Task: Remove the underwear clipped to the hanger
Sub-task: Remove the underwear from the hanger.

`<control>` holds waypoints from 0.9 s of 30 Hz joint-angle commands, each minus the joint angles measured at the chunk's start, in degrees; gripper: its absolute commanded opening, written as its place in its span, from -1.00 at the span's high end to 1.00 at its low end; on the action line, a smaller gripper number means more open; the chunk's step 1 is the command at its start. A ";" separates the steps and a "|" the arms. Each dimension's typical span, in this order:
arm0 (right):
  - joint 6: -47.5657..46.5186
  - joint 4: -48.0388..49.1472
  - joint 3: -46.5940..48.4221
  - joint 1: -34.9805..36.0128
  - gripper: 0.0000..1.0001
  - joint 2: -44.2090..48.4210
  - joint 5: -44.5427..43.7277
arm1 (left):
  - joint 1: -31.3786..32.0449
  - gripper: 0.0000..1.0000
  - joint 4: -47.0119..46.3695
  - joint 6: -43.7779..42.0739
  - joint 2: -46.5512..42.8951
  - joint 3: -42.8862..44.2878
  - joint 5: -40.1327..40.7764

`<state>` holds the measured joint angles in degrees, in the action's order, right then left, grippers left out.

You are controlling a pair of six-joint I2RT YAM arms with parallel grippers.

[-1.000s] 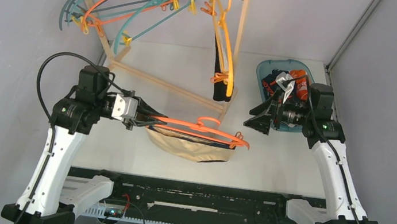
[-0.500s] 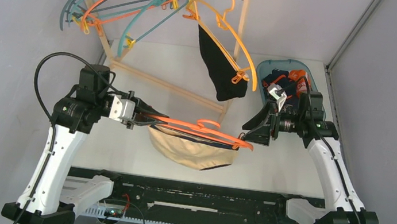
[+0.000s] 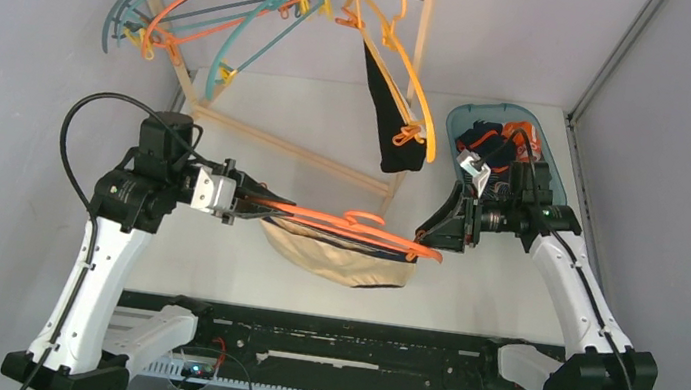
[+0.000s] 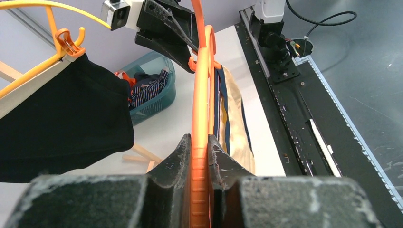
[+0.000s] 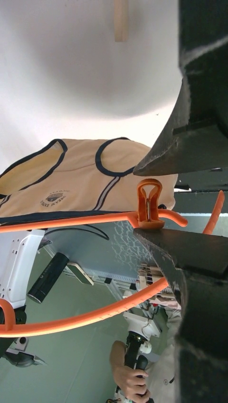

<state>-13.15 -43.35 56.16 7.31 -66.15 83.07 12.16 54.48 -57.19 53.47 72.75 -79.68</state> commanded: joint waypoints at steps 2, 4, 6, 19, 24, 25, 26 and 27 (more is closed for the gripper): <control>-1.56 0.65 0.45 -0.19 0.22 -0.12 2.13 | 0.73 1.00 -2.73 -1.29 -0.67 -0.23 -1.06; -1.16 1.17 0.44 -0.64 0.32 -0.12 2.25 | 0.67 1.00 -3.07 -1.33 -0.76 -0.51 -0.51; -1.10 1.47 0.49 -0.79 0.40 -0.12 2.27 | 0.68 1.00 -3.76 -0.79 -0.78 -0.71 -0.09; -1.64 1.50 0.47 0.07 0.28 1.25 1.02 | 1.44 1.00 -9.51 4.80 -1.05 -1.07 3.35; -1.88 1.56 0.48 0.47 0.37 1.85 0.94 | 1.64 1.00 -12.95 8.06 -1.18 -1.47 4.79; -1.92 1.58 0.49 0.63 0.38 1.88 0.89 | 1.67 1.00 -13.85 8.95 -1.24 -1.68 5.18; -1.96 1.52 0.49 0.72 0.41 1.90 0.80 | 1.78 1.00 -14.94 9.93 -1.33 -1.92 5.70; -1.97 1.52 0.56 0.90 0.43 1.86 0.78 | 1.85 1.00 -15.98 11.04 -1.44 -2.05 6.23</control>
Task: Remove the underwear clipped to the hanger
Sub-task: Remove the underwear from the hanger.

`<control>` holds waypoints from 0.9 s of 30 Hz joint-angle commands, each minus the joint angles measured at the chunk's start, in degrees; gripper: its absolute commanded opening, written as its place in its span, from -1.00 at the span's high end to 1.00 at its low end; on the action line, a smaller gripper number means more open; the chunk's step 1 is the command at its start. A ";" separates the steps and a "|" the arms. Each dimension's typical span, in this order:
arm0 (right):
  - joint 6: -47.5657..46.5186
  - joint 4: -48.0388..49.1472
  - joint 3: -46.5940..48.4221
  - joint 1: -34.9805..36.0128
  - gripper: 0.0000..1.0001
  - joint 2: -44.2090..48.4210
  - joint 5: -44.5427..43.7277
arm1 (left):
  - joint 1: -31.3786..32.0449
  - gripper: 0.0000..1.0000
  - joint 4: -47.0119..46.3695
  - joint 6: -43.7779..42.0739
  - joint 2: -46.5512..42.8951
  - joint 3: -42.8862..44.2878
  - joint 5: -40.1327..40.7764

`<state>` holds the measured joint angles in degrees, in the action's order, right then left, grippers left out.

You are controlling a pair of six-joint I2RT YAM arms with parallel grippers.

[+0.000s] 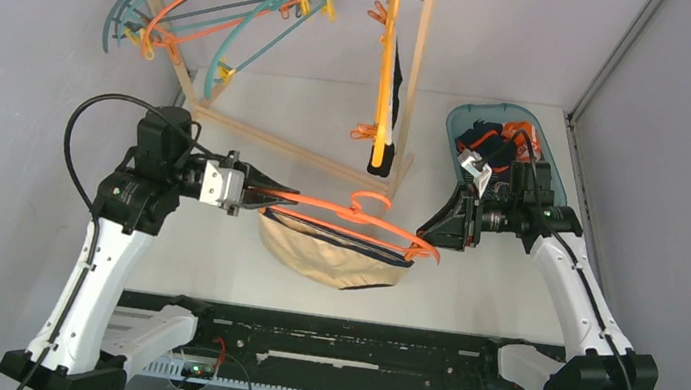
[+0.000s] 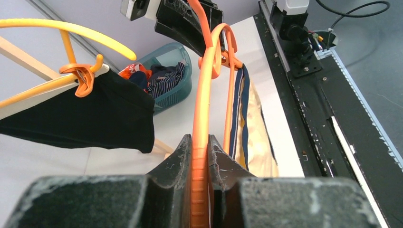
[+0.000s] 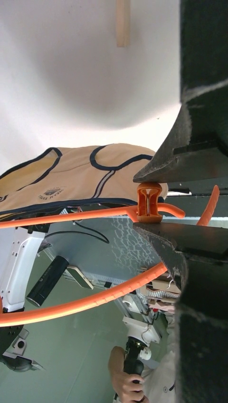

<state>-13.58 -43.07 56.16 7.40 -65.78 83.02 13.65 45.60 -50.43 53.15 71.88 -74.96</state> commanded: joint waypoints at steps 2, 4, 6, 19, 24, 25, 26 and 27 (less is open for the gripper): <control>-1.66 1.24 0.53 1.19 0.46 1.58 0.94 | 0.55 1.00 -9.16 6.74 -1.24 -1.70 2.91; -1.73 1.31 0.53 1.30 0.50 1.76 1.33 | 0.83 1.00 -10.80 8.44 -1.34 -1.87 4.08; -1.85 1.26 0.53 1.43 0.52 1.79 1.35 | 0.88 1.00 -11.62 9.12 -1.43 -2.00 4.82; -1.57 1.20 0.62 1.50 0.31 2.32 0.28 | 1.24 1.00 -13.38 10.71 -1.85 -2.62 6.75; -1.89 0.36 1.30 1.48 0.47 2.33 0.21 | 1.30 1.00 -13.69 10.92 -1.93 -2.75 7.09; -1.90 0.45 1.33 1.50 0.49 2.32 0.21 | 1.36 1.00 -13.86 11.08 -2.06 -2.78 7.22; -1.92 0.49 1.32 1.43 0.52 2.32 0.16 | 1.31 1.00 -14.20 11.37 -2.03 -2.84 7.53; -1.90 0.47 1.39 1.39 0.54 2.18 0.05 | 1.29 1.00 -14.72 11.94 -2.15 -2.88 7.87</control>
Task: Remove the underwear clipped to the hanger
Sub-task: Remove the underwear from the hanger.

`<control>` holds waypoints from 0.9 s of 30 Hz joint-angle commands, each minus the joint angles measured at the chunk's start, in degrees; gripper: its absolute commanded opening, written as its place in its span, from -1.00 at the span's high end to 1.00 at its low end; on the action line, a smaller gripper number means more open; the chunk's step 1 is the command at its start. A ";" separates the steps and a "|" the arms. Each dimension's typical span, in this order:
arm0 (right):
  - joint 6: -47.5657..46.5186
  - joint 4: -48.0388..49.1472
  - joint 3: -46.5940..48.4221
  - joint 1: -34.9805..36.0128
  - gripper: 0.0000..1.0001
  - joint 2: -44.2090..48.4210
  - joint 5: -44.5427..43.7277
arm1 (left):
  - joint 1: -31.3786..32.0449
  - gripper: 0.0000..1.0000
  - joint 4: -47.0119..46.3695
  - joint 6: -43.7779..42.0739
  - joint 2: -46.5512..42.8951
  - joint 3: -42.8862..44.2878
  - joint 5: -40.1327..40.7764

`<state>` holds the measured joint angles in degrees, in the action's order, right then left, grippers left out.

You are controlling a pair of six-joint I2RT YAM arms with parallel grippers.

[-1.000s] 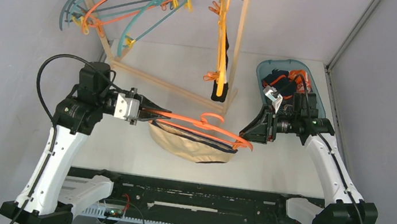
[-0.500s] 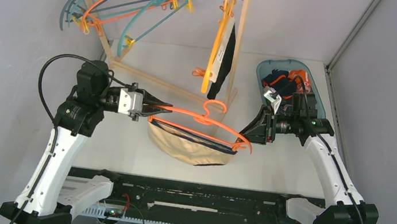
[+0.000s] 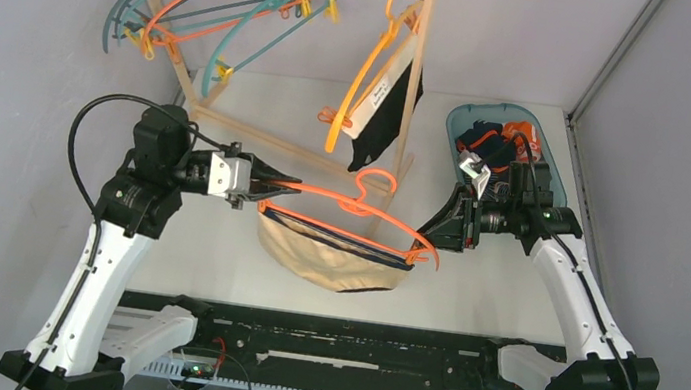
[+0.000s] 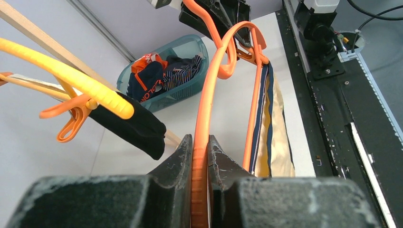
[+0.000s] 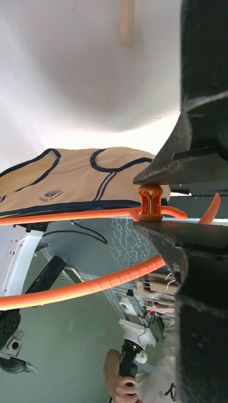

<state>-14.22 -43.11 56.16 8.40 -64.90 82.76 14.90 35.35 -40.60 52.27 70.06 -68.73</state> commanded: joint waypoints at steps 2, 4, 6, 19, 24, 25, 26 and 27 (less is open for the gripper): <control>-1.27 0.40 1.70 0.31 0.57 1.44 0.25 | 0.11 1.00 -6.03 3.76 -1.32 -1.37 2.49; -1.33 0.40 1.99 0.25 0.62 1.49 -0.23 | 0.06 1.00 -8.08 5.96 -1.45 -1.86 3.07; -1.19 0.59 2.17 0.15 0.70 1.61 -0.93 | 0.13 1.00 -9.99 8.25 -1.52 -2.30 3.82; 7.12 8.35 3.16 -2.25 1.00 3.78 -4.68 | 0.08 1.00 -11.25 8.93 -1.73 -3.28 3.19; 9.16 9.83 3.16 -2.50 1.00 3.66 -5.43 | 0.20 1.00 -8.55 6.08 -1.69 -3.13 1.79; 9.60 10.33 3.16 -2.48 1.00 3.67 -5.62 | 0.33 1.00 -7.80 5.18 -1.65 -3.02 1.54; 10.09 10.75 3.16 -2.42 1.00 3.65 -5.67 | 0.38 1.00 -7.37 4.92 -1.68 -3.00 1.13; 10.31 11.14 3.16 -2.20 1.00 3.68 -5.69 | 0.49 1.00 -6.91 4.73 -1.63 -3.02 0.70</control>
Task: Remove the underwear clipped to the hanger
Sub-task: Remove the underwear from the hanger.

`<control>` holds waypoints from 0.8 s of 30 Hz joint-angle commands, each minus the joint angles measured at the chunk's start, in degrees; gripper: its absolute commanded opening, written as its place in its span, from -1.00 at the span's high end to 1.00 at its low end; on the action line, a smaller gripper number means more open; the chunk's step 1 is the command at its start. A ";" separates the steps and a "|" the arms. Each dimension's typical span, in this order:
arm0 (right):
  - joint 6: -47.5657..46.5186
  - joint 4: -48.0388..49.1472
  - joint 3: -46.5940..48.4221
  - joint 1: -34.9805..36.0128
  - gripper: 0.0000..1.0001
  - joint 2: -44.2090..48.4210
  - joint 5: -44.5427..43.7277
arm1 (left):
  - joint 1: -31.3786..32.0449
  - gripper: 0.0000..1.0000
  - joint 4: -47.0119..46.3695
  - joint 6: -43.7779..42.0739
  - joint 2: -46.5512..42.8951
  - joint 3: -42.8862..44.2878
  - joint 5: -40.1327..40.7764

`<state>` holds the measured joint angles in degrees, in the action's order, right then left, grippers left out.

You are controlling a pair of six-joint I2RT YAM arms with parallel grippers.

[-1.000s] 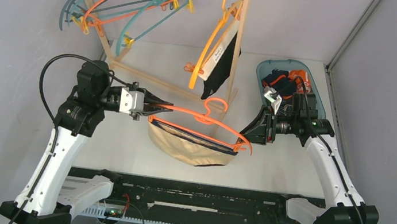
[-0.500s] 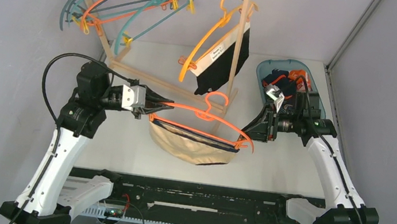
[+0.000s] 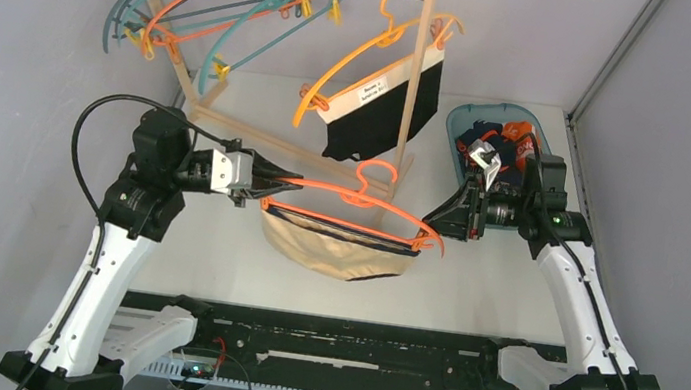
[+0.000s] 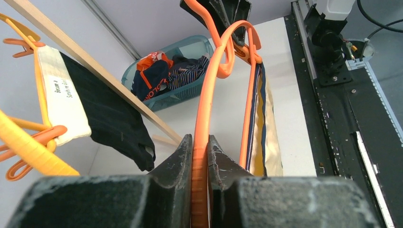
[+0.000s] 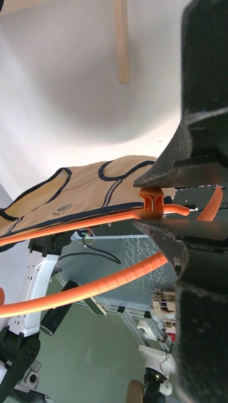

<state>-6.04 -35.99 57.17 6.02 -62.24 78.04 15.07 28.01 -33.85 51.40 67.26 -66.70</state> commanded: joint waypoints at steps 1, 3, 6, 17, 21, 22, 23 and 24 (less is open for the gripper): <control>2.00 4.21 2.16 0.65 1.00 1.03 -0.96 | 0.43 1.00 0.67 -2.09 -0.64 -0.21 -1.81; 0.56 4.00 2.16 1.99 1.00 1.31 -1.02 | 0.72 1.00 1.02 -2.27 -0.40 -0.23 -3.08; -1.33 3.73 2.16 3.38 1.00 1.30 0.06 | 1.22 1.00 1.79 -2.74 -0.17 -0.10 -3.86; -4.19 0.75 4.00 4.33 1.00 -0.43 -0.37 | 2.67 1.00 5.67 -6.41 -0.39 0.64 -2.73; -3.28 0.60 4.03 2.39 1.00 0.33 -1.92 | 2.64 1.00 5.69 -6.50 -0.59 0.89 -1.53; -2.83 0.73 4.01 1.85 1.00 0.48 -2.45 | 2.68 1.00 5.68 -6.51 -0.66 1.00 -1.25; -2.39 0.63 4.01 1.44 1.00 0.60 -2.94 | 2.68 1.00 5.58 -6.50 -0.78 1.02 -0.96; -2.39 0.28 4.03 1.26 1.00 0.77 -3.50 | 2.67 1.00 5.38 -6.31 -0.92 1.05 -0.79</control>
<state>-8.32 -36.69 58.37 8.49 -63.29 75.70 17.28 33.32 -39.66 51.35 67.29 -67.66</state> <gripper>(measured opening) 0.218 0.157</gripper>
